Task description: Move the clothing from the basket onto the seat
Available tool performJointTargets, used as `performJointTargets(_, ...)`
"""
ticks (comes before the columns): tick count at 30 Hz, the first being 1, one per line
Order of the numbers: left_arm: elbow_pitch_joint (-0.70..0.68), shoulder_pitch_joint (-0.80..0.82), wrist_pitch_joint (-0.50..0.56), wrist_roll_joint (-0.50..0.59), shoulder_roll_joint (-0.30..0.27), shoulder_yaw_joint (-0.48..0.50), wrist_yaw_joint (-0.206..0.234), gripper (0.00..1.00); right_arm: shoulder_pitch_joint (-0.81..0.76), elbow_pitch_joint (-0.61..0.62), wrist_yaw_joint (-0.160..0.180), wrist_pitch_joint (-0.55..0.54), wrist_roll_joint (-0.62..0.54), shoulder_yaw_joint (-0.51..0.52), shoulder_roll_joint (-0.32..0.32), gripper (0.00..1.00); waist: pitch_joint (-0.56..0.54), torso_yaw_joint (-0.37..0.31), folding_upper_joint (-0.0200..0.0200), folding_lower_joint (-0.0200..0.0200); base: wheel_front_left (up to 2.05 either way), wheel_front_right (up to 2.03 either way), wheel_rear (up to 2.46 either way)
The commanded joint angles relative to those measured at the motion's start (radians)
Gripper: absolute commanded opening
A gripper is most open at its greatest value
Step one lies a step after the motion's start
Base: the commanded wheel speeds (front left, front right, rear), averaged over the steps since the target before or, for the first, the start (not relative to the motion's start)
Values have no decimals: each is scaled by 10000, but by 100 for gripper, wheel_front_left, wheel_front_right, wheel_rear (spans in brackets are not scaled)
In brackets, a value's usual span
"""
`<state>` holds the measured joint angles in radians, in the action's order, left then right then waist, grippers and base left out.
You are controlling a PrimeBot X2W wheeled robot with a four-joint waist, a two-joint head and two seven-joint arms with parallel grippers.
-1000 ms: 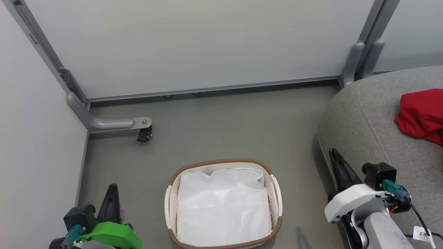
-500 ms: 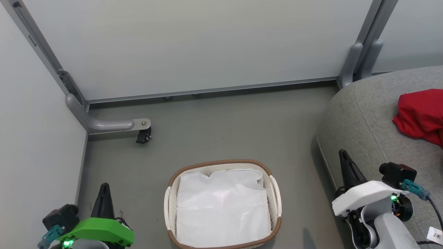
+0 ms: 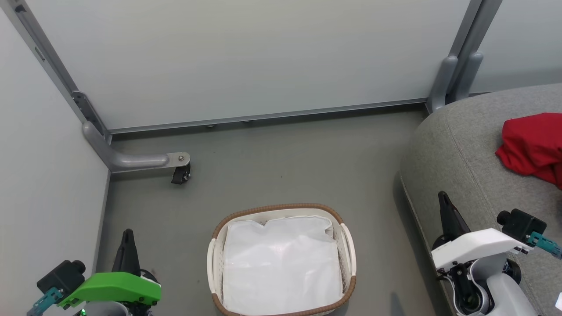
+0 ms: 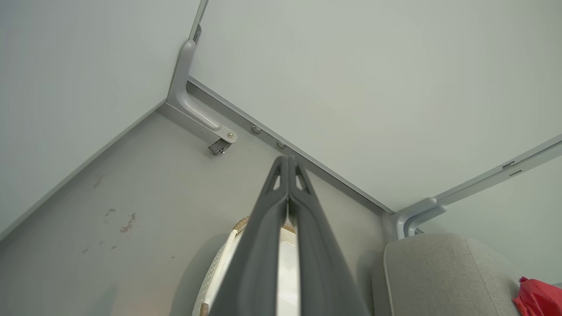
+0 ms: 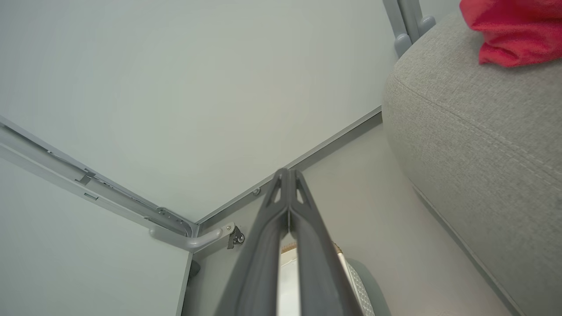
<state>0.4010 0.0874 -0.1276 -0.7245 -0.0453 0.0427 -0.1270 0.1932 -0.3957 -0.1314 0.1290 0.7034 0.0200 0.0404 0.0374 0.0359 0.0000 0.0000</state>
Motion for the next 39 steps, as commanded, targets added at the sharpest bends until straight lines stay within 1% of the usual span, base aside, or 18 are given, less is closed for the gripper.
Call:
performJointTargets(1, -189, 128, 82, -359, -47, 73, -16, 0, 10, 206, 3, -92, 360, 63, 59, 0, -5, -5, 0, 0, 0, 0, 0)
performJointTargets(18, -546, 172, 670, -2494, -54, 235, -25, 0, -209, 550, 5, -684, 2537, 287, 77, 0, -66, -69, 0, 0, 0, 0, 0)
performJointTargets(39, -909, 215, 1274, -4660, -62, 412, -36, 0, -441, 891, 7, -1288, 4779, 519, 94, 0, -141, -147, 0, 0, 0, 0, 0)
